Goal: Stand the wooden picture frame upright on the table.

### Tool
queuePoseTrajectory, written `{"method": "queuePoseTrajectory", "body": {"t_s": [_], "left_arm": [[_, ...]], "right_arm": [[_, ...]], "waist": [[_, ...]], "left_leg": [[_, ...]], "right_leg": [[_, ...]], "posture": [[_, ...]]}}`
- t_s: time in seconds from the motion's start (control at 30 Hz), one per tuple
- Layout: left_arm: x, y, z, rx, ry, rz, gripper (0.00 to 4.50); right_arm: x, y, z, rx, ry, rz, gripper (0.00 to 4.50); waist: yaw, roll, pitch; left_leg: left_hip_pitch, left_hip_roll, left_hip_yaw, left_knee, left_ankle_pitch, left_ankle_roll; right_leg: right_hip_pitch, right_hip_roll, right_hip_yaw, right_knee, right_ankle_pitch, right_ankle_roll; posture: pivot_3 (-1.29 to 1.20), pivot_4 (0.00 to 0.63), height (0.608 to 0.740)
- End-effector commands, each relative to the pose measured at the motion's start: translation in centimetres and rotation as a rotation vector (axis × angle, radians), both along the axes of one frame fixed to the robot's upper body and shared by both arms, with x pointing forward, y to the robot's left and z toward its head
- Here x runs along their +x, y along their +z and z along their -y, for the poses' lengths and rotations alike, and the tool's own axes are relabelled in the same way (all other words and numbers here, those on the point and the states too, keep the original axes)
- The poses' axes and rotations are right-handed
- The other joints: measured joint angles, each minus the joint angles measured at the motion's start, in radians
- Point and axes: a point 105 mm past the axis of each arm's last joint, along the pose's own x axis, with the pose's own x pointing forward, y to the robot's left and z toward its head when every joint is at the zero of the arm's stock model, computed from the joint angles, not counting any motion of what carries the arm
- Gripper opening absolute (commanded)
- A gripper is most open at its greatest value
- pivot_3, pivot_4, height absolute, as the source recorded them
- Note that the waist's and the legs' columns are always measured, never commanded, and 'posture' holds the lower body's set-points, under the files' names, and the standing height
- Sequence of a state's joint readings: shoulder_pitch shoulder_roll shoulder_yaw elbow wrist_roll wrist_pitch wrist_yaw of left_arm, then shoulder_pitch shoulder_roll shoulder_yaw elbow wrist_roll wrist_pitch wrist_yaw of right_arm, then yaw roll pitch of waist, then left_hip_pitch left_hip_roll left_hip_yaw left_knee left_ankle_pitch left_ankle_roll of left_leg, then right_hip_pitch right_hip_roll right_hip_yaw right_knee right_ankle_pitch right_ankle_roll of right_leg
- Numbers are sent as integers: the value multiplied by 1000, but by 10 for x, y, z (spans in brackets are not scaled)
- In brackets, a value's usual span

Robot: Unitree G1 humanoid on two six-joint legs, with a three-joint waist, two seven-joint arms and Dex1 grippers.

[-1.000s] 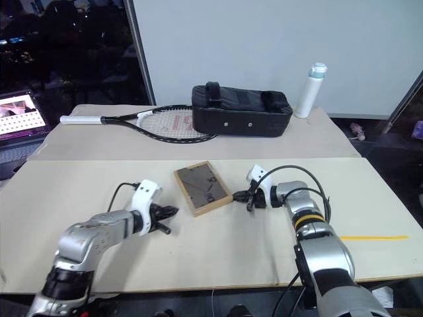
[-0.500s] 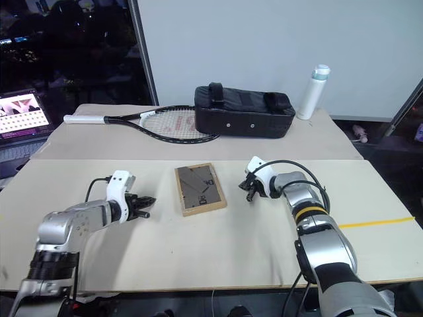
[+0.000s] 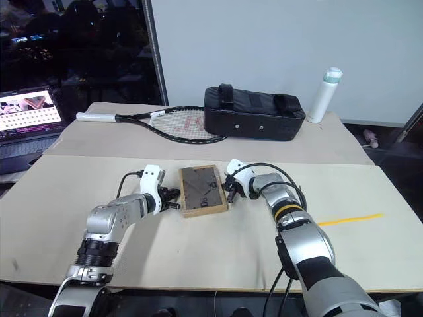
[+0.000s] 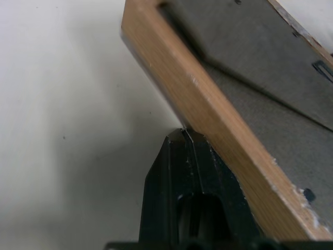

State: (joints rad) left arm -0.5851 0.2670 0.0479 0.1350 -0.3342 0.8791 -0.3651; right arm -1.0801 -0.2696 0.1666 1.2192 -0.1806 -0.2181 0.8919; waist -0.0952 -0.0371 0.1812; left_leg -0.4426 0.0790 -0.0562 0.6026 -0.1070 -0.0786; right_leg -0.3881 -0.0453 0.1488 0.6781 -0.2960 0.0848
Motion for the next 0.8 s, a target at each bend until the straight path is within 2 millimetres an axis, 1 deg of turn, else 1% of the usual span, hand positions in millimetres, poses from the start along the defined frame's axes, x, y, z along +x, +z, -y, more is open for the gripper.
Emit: {"method": "queuePoseTrajectory", "body": {"t_s": [0.03,0.13,0.2,0.3,0.37,0.4,0.5,0.53,0.6,0.7,0.73,0.8], "left_arm": [[-33,-30,27,-6,-154,-155,0],[-51,-37,28,12,-209,-195,0],[-68,-44,28,21,-254,-236,0],[-80,-48,29,-15,-268,-279,0],[-85,-54,21,13,-262,-296,0],[-86,-55,10,13,-235,-310,0],[-91,-51,-27,-17,-147,-351,0],[-94,-48,-35,-48,-129,-365,0],[-99,-31,-51,-167,-97,-375,0],[-101,-9,-71,-274,-67,-362,0],[-101,2,-77,-336,-62,-353,0],[-103,18,-79,-465,-97,-351,0]], "right_arm": [[-29,-15,-16,-18,208,-24,34],[-51,-22,-13,-24,275,-44,34],[-72,-22,-10,-9,300,-72,34],[-94,-20,-10,17,298,-111,34],[-107,-21,-10,19,289,-142,34],[-110,-22,-7,15,272,-147,34],[-100,-25,12,-19,178,-130,34],[-95,-25,20,-38,153,-118,34],[-83,-23,37,-64,95,-96,34],[-73,-22,59,-97,40,-79,34],[-70,-22,66,-107,25,-76,34],[-67,-20,76,-104,1,-74,34]], "waist": [[0,0,-2],[0,4,-7],[3,6,-13],[10,14,-19],[15,14,-20],[16,14,-20],[8,14,-20],[6,14,-20],[6,14,-20],[1,11,-19],[1,10,-18],[7,6,-16]], "left_leg": [[0,0,0,-1,0,0],[1,0,0,-3,-2,-2],[1,0,-1,-4,-2,-2],[2,0,-1,-4,-5,-5],[3,0,-1,-4,-5,-5],[4,0,-1,-4,-5,-5],[6,0,-1,-4,-5,-5],[6,0,-1,-4,-5,-5],[6,0,-1,-4,-5,-5],[6,0,-1,-4,-5,-5],[6,0,-1,-4,-5,-5],[5,0,-1,-4,-5,-5]], "right_leg": [[0,0,0,0,0,0],[1,0,-1,-1,-1,-2],[1,0,-1,-2,-2,-2],[2,0,-1,-2,-5,0],[2,0,-1,-2,-6,-1],[2,0,-1,-1,-7,-2],[2,0,-1,-1,-9,-3],[2,0,-1,-1,-9,-4],[2,0,-1,-1,-9,-4],[2,0,-1,-1,-9,-4],[2,0,-1,-1,-9,-4],[1,0,-1,-1,-9,-4]], "posture": [[0,150,689],[0,150,689],[0,150,689],[0,150,689],[0,150,689],[0,150,689],[0,150,689],[0,150,689],[0,150,689],[0,150,689],[0,150,689],[0,150,689]]}}
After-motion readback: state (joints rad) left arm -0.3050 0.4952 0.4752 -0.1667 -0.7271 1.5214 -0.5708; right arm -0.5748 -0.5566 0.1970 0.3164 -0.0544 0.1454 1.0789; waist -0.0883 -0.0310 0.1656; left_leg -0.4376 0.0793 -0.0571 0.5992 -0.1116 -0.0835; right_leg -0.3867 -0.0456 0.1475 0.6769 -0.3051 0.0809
